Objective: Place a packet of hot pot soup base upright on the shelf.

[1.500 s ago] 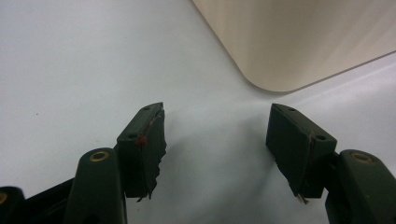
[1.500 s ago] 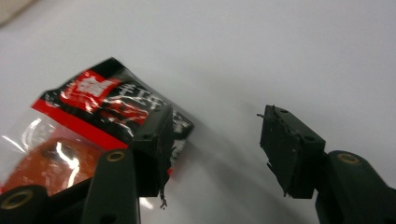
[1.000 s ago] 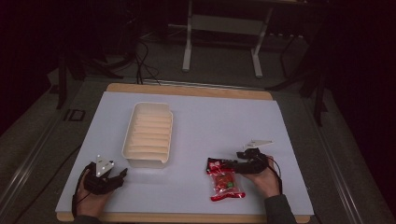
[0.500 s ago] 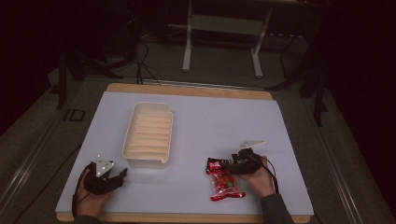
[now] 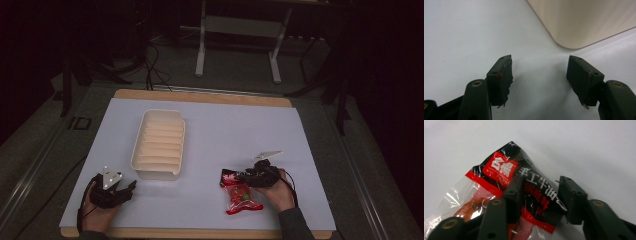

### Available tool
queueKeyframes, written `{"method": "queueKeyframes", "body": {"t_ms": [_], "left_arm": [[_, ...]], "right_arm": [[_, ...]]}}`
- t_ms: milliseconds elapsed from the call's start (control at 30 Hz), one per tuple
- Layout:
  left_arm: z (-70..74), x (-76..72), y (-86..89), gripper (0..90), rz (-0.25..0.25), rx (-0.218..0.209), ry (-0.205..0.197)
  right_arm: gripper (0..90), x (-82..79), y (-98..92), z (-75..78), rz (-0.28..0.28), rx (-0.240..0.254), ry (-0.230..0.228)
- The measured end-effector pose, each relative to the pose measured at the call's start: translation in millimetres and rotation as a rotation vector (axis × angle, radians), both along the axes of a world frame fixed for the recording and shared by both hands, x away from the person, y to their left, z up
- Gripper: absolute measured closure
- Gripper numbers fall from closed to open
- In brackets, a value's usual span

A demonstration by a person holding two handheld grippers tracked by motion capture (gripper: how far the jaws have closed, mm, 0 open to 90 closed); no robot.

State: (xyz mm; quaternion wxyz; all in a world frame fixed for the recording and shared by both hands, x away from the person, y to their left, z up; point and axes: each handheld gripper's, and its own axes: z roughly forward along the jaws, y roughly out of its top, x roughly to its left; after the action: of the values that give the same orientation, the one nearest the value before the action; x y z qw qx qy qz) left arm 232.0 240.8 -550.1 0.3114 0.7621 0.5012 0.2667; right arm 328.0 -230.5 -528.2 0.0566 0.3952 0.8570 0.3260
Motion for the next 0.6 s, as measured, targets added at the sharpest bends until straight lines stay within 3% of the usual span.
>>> {"method": "queueKeyframes", "body": {"t_ms": [267,600], "left_arm": [[0.0,0.1,0.1,37.4,-0.001,-0.001,0.0],[0.0,0.0,0.1,37.5,-0.001,-0.002,-0.001]], "right_arm": [[79.1,-4.3,0.1,2.4,0.027,-0.024,-0.011],[86.1,-7.6,-1.4,7.6,0.045,0.0,-0.024]]}}
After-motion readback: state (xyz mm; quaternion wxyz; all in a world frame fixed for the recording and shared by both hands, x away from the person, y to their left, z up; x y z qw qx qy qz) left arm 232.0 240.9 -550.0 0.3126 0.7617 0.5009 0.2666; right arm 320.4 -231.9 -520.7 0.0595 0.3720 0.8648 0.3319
